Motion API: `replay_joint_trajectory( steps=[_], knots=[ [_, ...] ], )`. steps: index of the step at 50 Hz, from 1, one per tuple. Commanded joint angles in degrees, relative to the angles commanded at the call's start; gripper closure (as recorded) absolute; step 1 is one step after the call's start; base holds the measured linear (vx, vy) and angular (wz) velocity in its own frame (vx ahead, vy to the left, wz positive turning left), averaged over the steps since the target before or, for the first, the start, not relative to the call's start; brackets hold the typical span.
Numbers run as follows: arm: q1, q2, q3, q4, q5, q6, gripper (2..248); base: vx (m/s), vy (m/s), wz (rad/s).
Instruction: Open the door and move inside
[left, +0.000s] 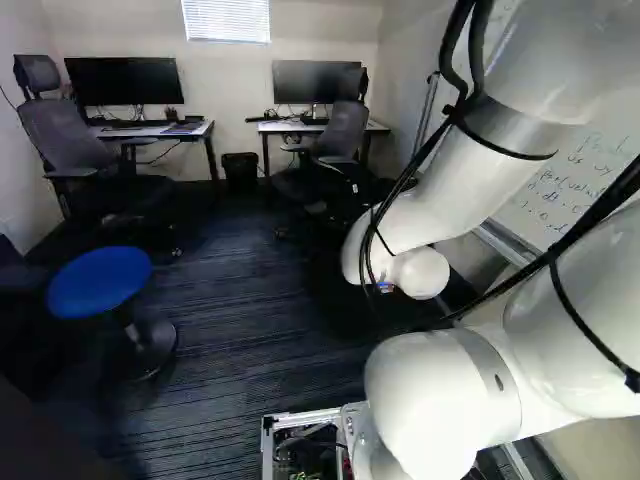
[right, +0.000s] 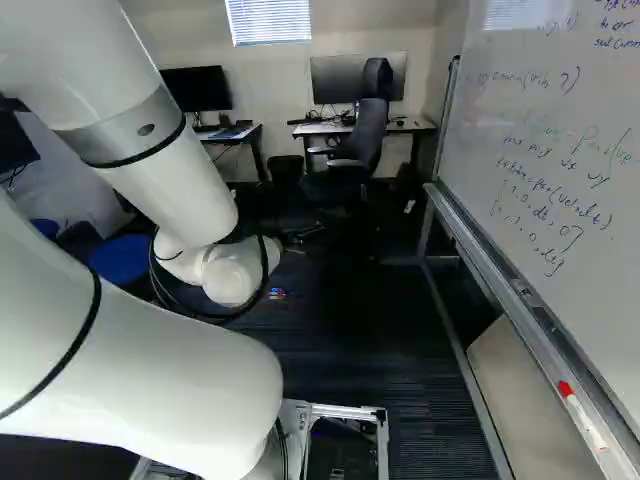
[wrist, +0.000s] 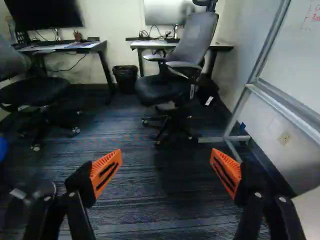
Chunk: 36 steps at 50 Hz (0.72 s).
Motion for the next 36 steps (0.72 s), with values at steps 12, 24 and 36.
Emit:
replay_joint_trajectory(
  steps=[12,24,36],
  knots=[
    [0.0,0.0,0.0,0.0,0.0,0.0,3,0.0,0.0,0.0],
    [0.0,0.0,0.0,0.0,0.0,0.0,3,0.0,0.0,0.0],
    [0.0,0.0,0.0,0.0,0.0,0.0,3,0.0,0.0,0.0]
  ],
)
